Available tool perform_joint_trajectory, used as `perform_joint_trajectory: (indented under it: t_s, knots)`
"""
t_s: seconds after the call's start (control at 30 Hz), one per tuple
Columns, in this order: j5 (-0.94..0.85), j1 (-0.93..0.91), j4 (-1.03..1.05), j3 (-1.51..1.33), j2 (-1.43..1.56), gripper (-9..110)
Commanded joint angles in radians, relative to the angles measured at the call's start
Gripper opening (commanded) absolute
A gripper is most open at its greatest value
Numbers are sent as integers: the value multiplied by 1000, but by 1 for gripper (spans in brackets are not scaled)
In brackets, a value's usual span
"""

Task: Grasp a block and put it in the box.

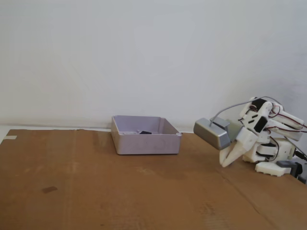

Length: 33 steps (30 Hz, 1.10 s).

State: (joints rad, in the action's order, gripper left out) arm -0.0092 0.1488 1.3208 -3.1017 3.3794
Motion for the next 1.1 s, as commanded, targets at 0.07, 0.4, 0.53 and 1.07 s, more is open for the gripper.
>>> perform_joint_trajectory:
  t_s: [0.07, 0.4, 0.53, 1.07]
  knots:
    - [94, -6, 175, -46, 12, 0]
    - [109, 2, 175, -46, 15, 0]
    - [109, 0, 175, -46, 15, 0]
    - [109, 0, 175, -46, 15, 0]
